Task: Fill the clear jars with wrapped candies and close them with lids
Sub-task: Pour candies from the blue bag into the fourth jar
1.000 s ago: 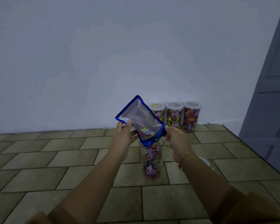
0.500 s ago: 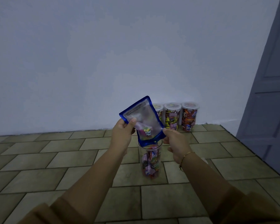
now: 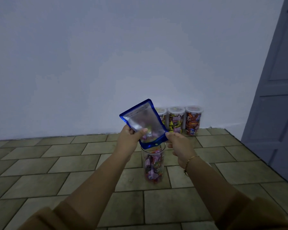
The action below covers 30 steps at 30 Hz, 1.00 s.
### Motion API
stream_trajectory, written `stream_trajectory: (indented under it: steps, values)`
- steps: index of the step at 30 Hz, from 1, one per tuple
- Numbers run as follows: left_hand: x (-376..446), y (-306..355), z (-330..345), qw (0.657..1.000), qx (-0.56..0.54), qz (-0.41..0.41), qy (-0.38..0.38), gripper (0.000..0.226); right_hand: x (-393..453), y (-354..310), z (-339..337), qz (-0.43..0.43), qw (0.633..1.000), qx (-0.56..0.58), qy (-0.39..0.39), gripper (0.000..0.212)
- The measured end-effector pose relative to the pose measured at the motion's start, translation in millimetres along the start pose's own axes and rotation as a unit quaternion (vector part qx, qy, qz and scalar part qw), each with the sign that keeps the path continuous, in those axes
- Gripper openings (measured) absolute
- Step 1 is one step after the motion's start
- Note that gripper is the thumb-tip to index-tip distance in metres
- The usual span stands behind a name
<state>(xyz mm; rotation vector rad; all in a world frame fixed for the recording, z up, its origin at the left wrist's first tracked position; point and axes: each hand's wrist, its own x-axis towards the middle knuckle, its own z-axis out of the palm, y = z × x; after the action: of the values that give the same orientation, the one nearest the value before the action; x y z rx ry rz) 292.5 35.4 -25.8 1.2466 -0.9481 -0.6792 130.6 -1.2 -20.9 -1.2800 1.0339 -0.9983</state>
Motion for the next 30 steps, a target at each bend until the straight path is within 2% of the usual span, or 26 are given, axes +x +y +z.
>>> stream_trajectory:
  steps: [3, 7, 12, 15, 19, 22, 24, 28, 30]
  values:
    - [3, -1, -1, 0.999, 0.039, 0.004, 0.02, 0.021, 0, -1, -1, -0.005, 1.0, 0.002, 0.001, 0.02]
    - [7, -3, 6, 0.998, 0.052, 0.002, -0.024, 0.029, -1, 1, -2, -0.007, 1.0, -0.016, -0.013, 0.026]
    - [9, -6, 16, 0.997, 0.05, -0.045, -0.037, 0.026, -3, 0, -1, -0.025, 0.999, -0.023, -0.035, 0.016]
    - [10, -6, 18, 0.997, 0.03, -0.06, -0.045, 0.027, -2, 1, -1, -0.044, 0.998, -0.029, -0.039, 0.023]
    - [8, -6, 17, 0.996, 0.006, -0.073, -0.046, 0.042, -2, 2, -1, -0.058, 0.997, -0.037, -0.047, 0.026]
    - [4, -3, 16, 0.996, -0.024, -0.074, -0.053, 0.068, -3, 2, -1, -0.054, 0.996, -0.04, -0.055, 0.019]
    - [2, -1, 16, 0.996, -0.024, -0.069, -0.056, 0.077, -4, 1, 0, -0.058, 0.996, -0.044, -0.052, 0.017]
    - [6, 1, 12, 0.998, 0.047, -0.036, -0.034, 0.047, -3, -2, -1, -0.055, 0.996, -0.055, -0.035, 0.016]
    - [7, 2, 12, 0.998, 0.049, -0.026, -0.029, 0.044, -2, -2, -2, -0.047, 0.998, -0.043, -0.03, 0.018]
